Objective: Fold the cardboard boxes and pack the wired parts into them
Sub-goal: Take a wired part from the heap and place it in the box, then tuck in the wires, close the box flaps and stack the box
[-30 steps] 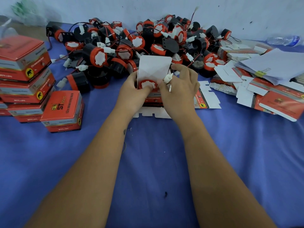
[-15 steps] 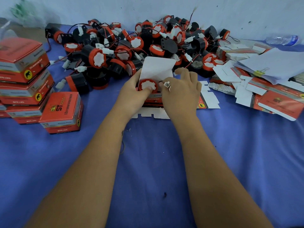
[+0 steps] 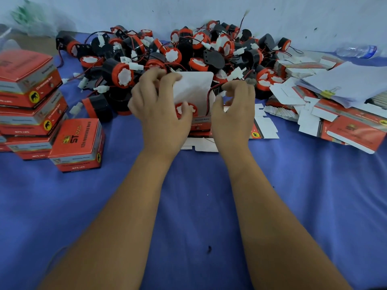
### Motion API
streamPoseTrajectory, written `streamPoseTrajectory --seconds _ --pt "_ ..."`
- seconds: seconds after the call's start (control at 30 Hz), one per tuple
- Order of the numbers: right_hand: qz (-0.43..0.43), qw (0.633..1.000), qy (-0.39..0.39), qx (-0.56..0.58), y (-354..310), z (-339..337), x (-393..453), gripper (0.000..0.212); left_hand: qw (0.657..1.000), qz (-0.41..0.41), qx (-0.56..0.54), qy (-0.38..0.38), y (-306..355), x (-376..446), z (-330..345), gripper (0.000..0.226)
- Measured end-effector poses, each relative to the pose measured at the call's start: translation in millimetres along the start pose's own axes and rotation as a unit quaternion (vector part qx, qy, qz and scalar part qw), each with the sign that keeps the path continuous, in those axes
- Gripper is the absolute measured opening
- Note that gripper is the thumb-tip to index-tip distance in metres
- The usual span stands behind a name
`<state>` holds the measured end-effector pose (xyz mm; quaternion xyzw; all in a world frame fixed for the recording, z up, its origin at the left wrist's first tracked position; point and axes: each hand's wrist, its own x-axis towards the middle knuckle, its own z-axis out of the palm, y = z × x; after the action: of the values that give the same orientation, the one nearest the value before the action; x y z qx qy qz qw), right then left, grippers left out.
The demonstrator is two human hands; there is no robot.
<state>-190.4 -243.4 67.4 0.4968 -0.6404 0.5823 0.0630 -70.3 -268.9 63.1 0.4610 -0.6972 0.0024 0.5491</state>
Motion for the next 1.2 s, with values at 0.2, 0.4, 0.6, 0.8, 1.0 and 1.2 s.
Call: streamPoseTrajectory --seconds 0.2,0.4,0.6,0.8,1.0,1.2 --pt "0.127 0.987 -0.008 0.102 -4.3 3.5 5.7 0.057 0.974 0.131 0.127 -0.133 4.2 -5.2 3.6 0.023" --pt "0.236 0.934 -0.012 0.268 -5.8 0.5 24.8 0.045 0.974 0.096 0.109 -0.172 0.7 -5.6 6.8 0.024" --pt "0.189 0.95 -0.008 0.248 -9.1 2.1 33.8 0.013 0.98 0.093 0.083 -0.155 -3.3 -5.4 9.6 0.022" --pt "0.09 0.946 -0.188 0.247 -11.0 -16.8 36.1 0.016 0.982 0.081 0.065 -0.157 -3.9 -5.3 9.4 0.024" --pt "0.136 0.898 -0.269 0.32 -5.4 -23.2 34.6 0.025 0.979 0.072 0.088 -0.172 -1.7 -5.1 8.3 0.024" --pt "0.093 0.923 -0.267 0.261 -9.4 -18.9 28.9 0.014 0.978 0.069 0.078 -0.181 0.1 -4.6 6.3 0.027"
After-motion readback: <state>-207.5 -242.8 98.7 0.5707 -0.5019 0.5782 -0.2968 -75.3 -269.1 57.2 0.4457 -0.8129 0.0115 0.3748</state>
